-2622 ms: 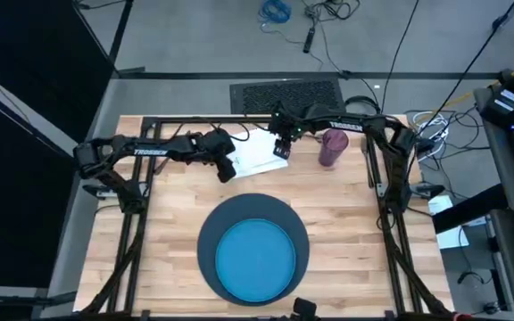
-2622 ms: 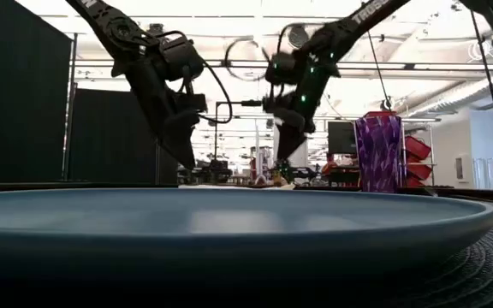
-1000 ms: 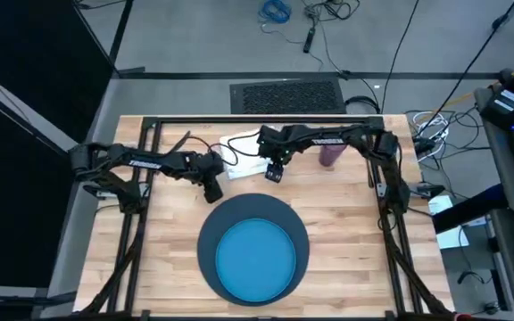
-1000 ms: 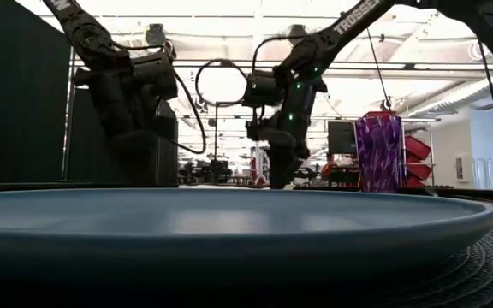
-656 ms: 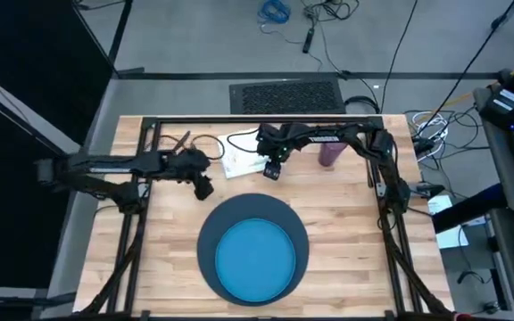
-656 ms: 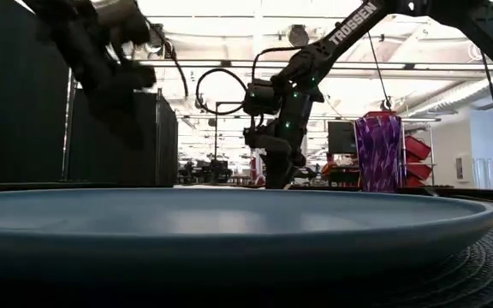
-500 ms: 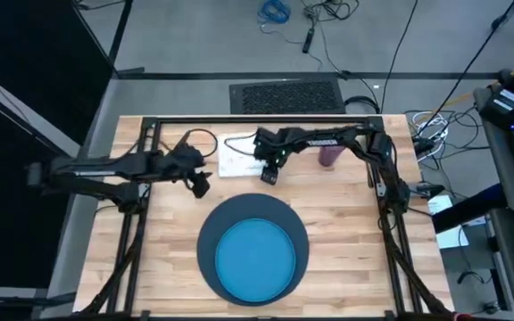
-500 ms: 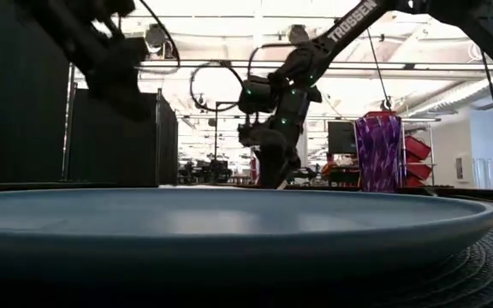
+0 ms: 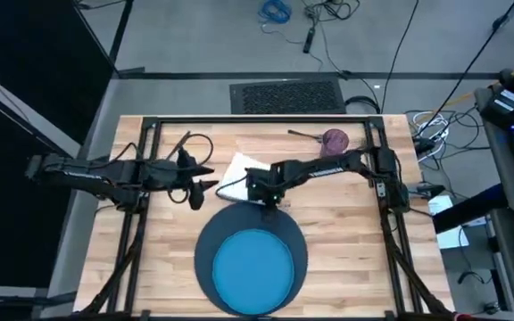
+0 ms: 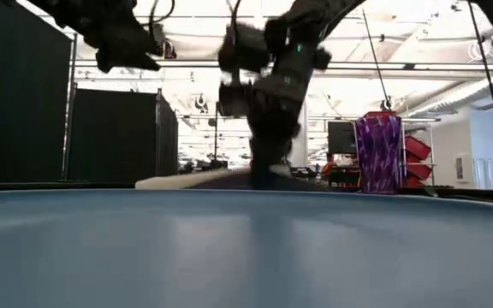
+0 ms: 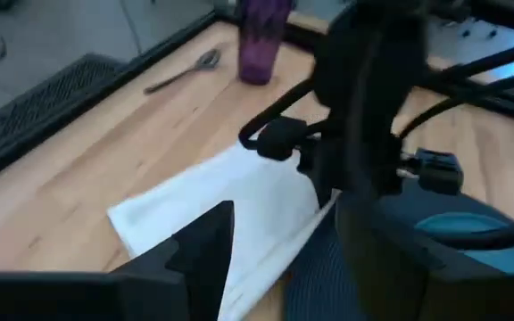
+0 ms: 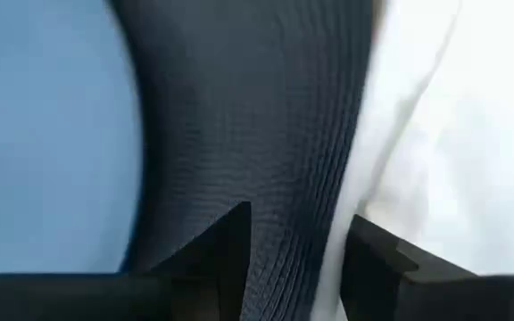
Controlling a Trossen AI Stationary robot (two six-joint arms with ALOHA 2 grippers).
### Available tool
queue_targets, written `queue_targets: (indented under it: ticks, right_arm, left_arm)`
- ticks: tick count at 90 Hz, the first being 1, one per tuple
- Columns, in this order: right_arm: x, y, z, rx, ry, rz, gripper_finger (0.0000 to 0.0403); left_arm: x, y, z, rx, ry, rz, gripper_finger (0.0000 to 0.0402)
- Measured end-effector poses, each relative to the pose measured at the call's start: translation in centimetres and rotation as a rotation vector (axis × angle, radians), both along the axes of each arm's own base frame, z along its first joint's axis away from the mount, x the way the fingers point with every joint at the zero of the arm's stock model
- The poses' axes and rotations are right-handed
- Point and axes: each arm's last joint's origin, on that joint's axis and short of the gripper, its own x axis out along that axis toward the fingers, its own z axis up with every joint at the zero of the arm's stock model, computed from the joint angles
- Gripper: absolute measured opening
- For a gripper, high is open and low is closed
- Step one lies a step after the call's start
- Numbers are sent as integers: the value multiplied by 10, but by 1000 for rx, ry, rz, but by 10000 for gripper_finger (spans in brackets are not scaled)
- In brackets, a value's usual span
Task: Set table place
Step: Fold the white napkin
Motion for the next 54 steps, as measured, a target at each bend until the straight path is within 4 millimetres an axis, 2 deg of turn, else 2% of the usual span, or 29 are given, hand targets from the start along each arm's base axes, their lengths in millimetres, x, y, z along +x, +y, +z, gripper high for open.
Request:
queue_targets:
  ticks: [10, 24, 40, 54]
  right_arm:
    - [5, -19, 15, -150, -87, -100, 125]
    - [13, -56, 33, -153, -200, -216, 125]
    - [9, -88, 27, -3, -203, -275, 125]
    - [10, -89, 14, 32, -160, -262, 125]
  left_arm:
    - [1, -1, 0, 20, -3, 2, 183]
    - [2, -2, 2, 13, -19, 3, 183]
    - [2, -4, 2, 11, -26, -11, 183]
    - [1, -7, 2, 23, -22, -33, 183]
